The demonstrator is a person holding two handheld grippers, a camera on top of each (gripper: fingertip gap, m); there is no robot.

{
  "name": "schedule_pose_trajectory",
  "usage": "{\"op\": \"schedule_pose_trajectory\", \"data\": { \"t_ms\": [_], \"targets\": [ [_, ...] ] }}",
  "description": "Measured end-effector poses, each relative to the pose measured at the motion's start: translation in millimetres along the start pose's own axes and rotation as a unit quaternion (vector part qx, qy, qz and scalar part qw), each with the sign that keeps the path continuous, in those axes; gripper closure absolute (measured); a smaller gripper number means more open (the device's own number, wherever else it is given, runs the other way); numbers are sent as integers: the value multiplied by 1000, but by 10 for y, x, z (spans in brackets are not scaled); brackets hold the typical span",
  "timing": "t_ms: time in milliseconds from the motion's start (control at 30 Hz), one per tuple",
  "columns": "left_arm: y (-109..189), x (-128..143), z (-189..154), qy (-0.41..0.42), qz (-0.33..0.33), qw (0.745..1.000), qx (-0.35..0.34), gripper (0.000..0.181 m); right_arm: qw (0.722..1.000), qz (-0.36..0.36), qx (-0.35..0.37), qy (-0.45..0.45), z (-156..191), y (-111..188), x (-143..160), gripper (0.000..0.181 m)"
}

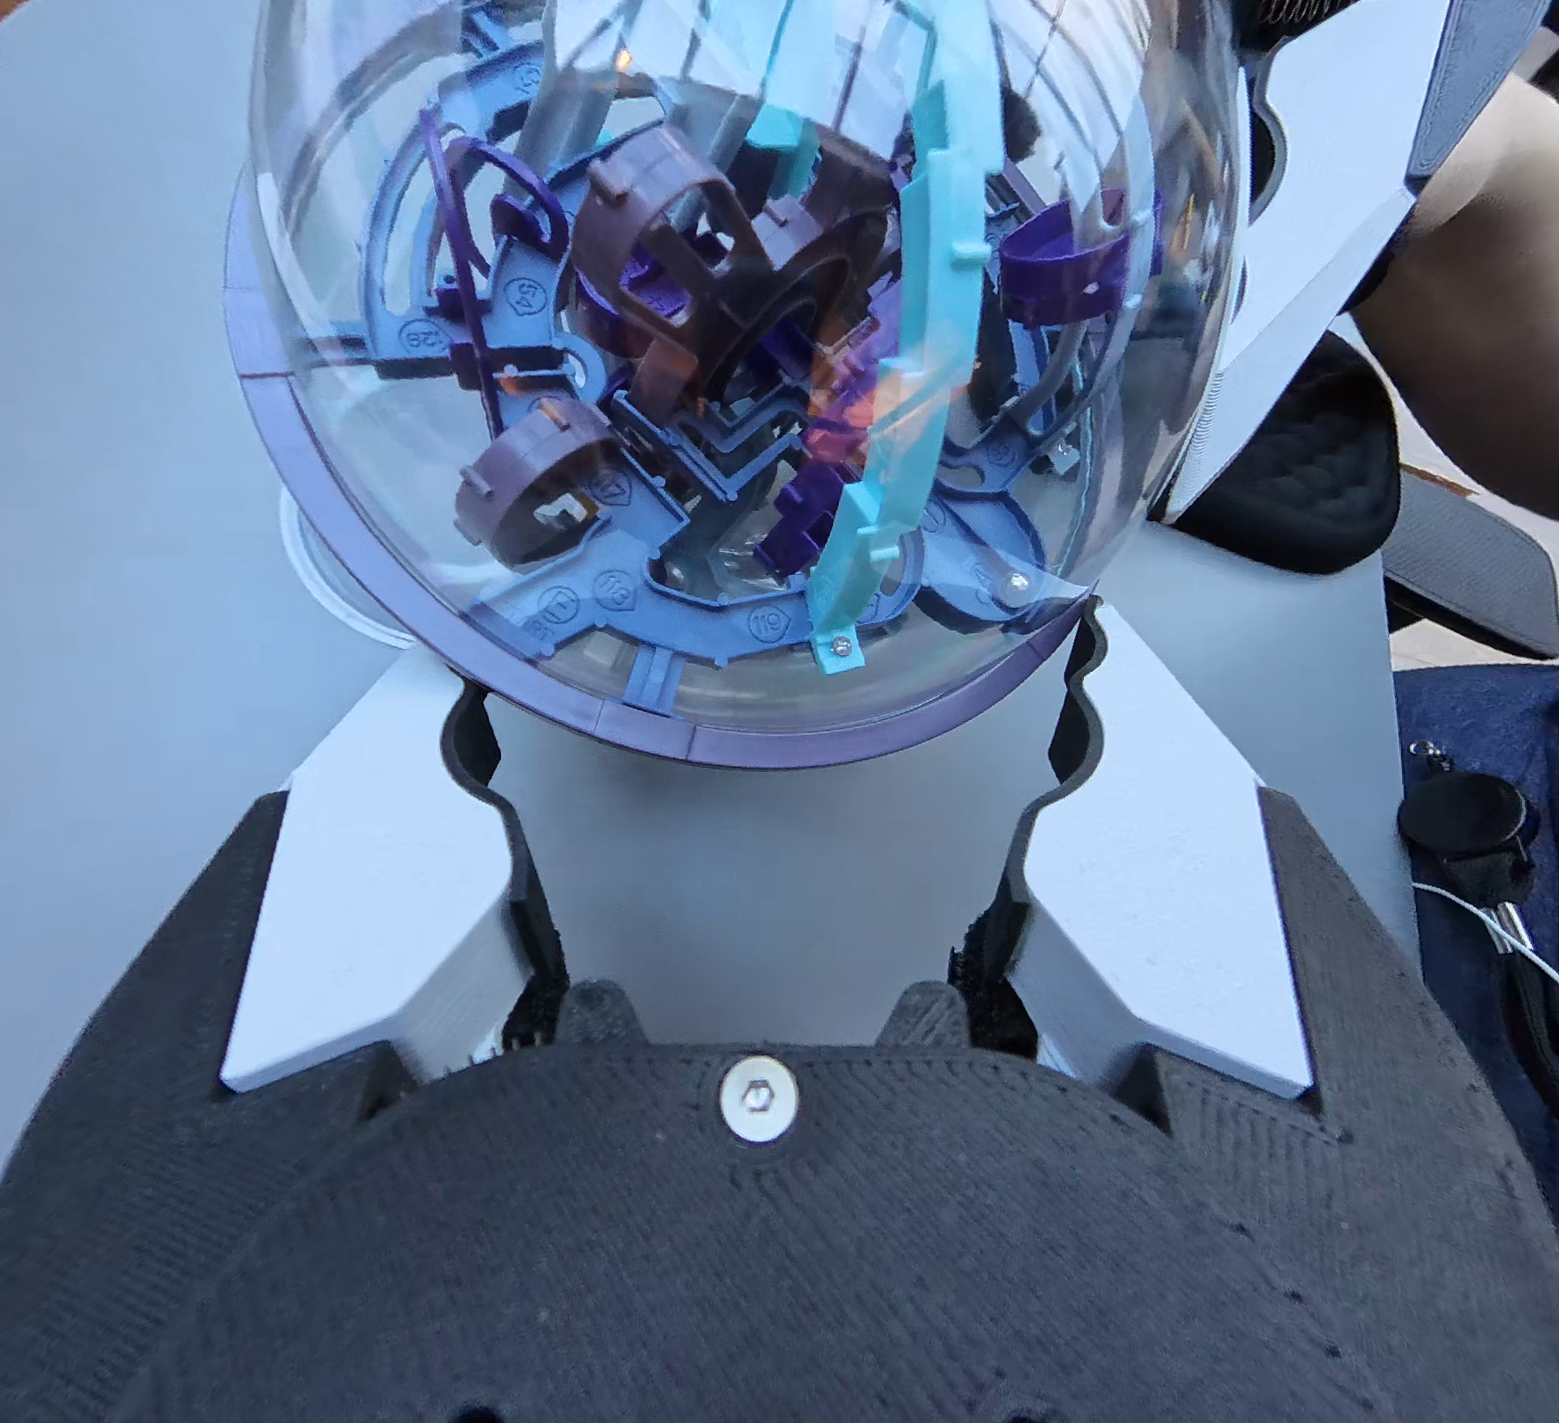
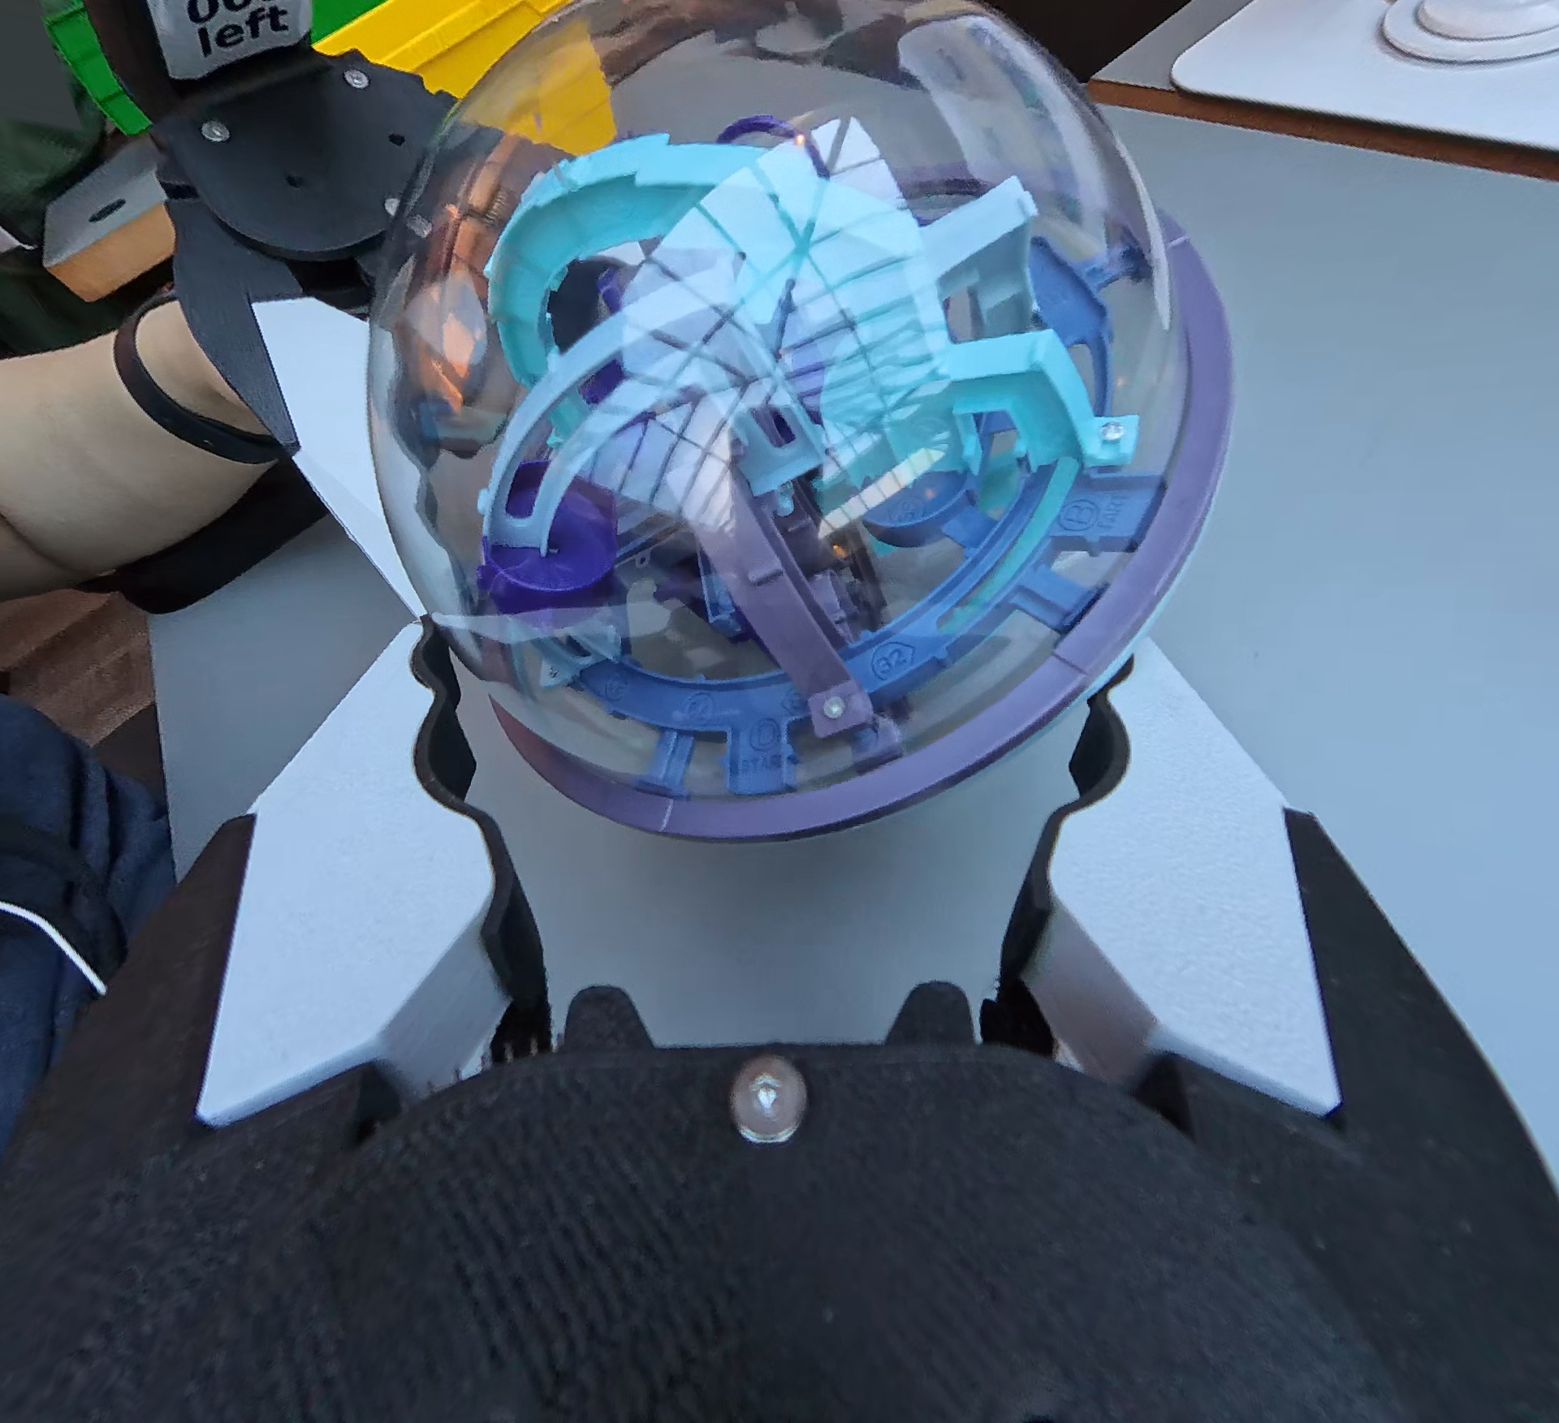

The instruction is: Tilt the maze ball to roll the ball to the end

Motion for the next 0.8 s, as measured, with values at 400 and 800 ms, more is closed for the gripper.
{"op": "schedule_pose_trajectory", "data": {
  "t_ms": [400,800],
  "targets": [
    [41,-126,297,13,-13,1000,-22,47,999,21,-7,25,-202,-167,-209,35],
    [-54,-208,673,23,-13,999,-34,47,999,27,-23,25,-550,-346,-380,35]
  ]
}}
Point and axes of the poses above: each gripper's, where its closed fingertips meet, y back along the fingers, x out of its underside, z = x × y across the jaws, the point moved 4 cm from there along y, back along the fingers, and after that the axes turned 7 degrees about -x, right-handed, at the moved point
